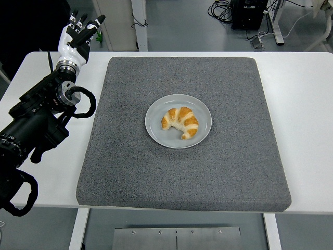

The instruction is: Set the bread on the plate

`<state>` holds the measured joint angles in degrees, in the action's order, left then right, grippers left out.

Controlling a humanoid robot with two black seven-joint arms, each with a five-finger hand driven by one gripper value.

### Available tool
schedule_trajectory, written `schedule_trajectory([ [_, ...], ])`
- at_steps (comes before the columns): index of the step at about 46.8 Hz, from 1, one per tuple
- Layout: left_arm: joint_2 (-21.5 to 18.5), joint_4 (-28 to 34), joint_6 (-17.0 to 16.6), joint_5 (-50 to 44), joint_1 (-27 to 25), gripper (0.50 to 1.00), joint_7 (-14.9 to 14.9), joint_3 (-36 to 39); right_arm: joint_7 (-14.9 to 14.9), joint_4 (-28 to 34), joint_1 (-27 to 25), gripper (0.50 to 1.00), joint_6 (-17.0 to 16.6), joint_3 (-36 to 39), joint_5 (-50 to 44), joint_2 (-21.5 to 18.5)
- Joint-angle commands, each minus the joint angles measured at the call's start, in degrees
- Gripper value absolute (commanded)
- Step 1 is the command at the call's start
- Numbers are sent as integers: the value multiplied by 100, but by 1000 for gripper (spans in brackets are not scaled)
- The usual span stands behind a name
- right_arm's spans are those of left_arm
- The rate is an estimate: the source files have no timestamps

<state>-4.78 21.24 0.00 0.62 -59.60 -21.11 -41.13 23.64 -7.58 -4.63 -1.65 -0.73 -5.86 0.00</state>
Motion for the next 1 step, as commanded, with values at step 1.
schedule_trajectory([
  [1, -6, -23, 35, -1, 1, 969, 10, 9, 0, 2, -3, 1000, -2, 29, 6, 0],
])
